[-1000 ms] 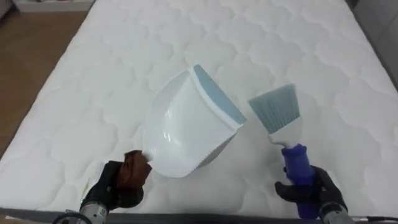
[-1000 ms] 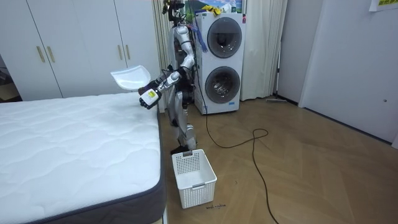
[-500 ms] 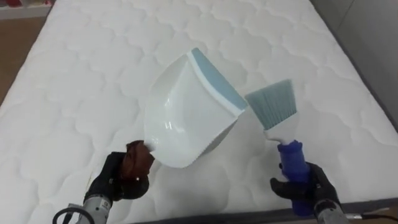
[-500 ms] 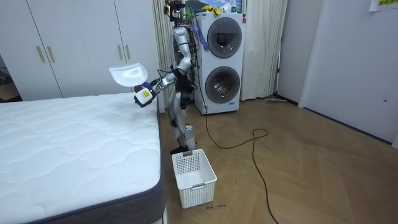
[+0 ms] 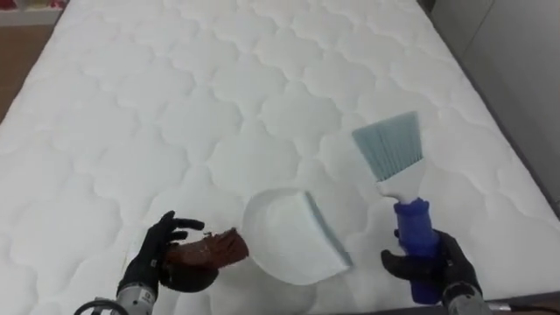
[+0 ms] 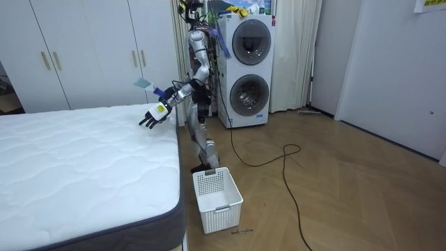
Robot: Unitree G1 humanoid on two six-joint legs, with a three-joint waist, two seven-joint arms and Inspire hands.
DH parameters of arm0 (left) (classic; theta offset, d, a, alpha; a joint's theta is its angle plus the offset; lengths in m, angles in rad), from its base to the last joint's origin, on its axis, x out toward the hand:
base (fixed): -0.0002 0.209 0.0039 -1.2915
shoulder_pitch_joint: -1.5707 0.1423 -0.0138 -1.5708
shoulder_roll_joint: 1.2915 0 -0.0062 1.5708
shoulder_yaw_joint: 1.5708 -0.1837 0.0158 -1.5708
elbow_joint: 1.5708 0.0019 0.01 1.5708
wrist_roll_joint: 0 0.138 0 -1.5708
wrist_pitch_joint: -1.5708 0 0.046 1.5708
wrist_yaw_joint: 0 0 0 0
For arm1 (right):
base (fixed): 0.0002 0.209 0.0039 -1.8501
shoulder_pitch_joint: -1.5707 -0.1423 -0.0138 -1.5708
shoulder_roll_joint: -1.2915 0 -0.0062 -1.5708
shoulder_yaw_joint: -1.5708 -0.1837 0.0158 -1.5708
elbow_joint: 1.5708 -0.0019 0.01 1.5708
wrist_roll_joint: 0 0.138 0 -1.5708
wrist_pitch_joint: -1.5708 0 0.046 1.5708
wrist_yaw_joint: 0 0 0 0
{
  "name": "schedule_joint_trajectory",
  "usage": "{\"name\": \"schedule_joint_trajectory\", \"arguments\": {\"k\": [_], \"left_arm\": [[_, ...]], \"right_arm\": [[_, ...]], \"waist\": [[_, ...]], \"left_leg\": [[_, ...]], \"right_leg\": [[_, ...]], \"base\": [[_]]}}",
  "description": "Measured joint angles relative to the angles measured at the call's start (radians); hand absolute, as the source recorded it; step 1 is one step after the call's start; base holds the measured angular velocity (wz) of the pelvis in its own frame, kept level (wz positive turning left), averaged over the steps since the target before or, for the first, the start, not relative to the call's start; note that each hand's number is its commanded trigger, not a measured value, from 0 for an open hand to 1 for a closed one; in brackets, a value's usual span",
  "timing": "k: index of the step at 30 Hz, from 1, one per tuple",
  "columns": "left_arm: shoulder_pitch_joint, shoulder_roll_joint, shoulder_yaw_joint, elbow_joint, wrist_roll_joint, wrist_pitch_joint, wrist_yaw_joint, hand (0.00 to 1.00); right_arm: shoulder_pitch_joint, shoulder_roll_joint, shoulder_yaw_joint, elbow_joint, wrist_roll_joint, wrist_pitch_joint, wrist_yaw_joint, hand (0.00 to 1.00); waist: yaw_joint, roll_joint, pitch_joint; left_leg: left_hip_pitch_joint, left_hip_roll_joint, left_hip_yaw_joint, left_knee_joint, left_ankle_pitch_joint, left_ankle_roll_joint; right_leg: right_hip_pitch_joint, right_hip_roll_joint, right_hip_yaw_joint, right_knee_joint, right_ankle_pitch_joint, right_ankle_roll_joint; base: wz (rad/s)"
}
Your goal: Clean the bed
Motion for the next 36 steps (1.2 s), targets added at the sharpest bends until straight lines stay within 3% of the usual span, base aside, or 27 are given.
{"name": "schedule_joint_trajectory", "arguments": {"k": [7, 10, 16, 18, 25, 31, 34, 36], "left_arm": [[0.023, -0.009, 0.063, 0.027, -0.163, -0.005, 0.035, 0.0], [0.036, -0.009, 0.101, 0.106, -0.229, -0.018, 0.08, 0.0], [0.079, -0.01, 0.145, 0.192, -0.234, -0.02, 0.154, 0.0], [0.083, -0.01, 0.191, 0.29, -0.234, -0.023, 0.174, 0.0], [0.126, -0.011, 0.282, 0.441, -0.232, -0.015, 0.241, 0.0], [0.126, -0.015, 0.327, 0.531, -0.219, 0.025, 0.253, 0.0], [0.132, -0.017, 0.33, 0.587, -0.186, 0.053, 0.247, 0.0], [0.137, -0.019, 0.33, 0.616, -0.156, 0.092, 0.223, 0.0]], "right_arm": [[0.021, 0.0, -0.028, 0.013, 0.023, 0.0, -0.027, 0.0], [0.048, -0.001, -0.037, 0.035, 0.034, 0.0, -0.056, 0.0], [0.087, 0.0, -0.077, 0.122, 0.035, 0.008, -0.075, 0.0], [0.093, 0.0, -0.112, 0.199, 0.028, 0.008, -0.072, 0.0], [0.144, 0.001, -0.196, 0.329, 0.043, 0.034, -0.072, 0.0], [0.154, 0.011, -0.226, 0.409, 0.013, 0.076, -0.021, 0.0], [0.154, 0.013, -0.225, 0.473, -0.017, 0.108, 0.033, 0.0], [0.153, 0.025, -0.225, 0.508, -0.076, 0.142, 0.071, 0.0]], "waist": [[0.013, 0.003, -0.005], [0.011, 0.002, -0.0095], [0.016, -0.003, -0.0041], [0.016, -0.006, -0.0026], [0.015, -0.019, 0.0031], [0.015, -0.025, 0.0048], [0.015, -0.024, 0.0007], [0.015, -0.021, -0.0004]], "left_leg": [[0.044, 0.013, 0.003, -0.034, 0.004, -0.007], [0.057, 0.016, -0.001, -0.034, 0.004, -0.008], [0.081, 0.018, -0.009, -0.055, 0.004, -0.008], [0.089, 0.02, -0.011, -0.057, 0.004, -0.008], [0.1, 0.02, -0.011, -0.061, 0.004, -0.008], [0.098, 0.019, -0.013, -0.084, -0.005, -0.011], [0.101, 0.019, -0.014, -0.082, -0.005, -0.011], [0.101, 0.019, -0.014, -0.081, -0.005, -0.011]], "right_leg": [[0.062, 0.019, 0.022, -0.078, 0.025, -0.003], [0.085, 0.02, 0.011, -0.097, 0.027, -0.003], [0.108, 0.022, -0.004, -0.115, 0.028, -0.002], [0.12, 0.023, -0.004, -0.118, 0.028, -0.002], [0.126, 0.024, -0.002, -0.111, 0.028, -0.003], [0.105, 0.029, -0.003, -0.08, 0.029, -0.005], [0.107, 0.029, 0.0, -0.078, 0.03, -0.006], [0.105, 0.029, 0.003, -0.074, 0.029, -0.007]], "base": [[-0.1], [0.05], [0.04], [0.06], [-0.01], [-0.03], [0.0], [0.0]]}}
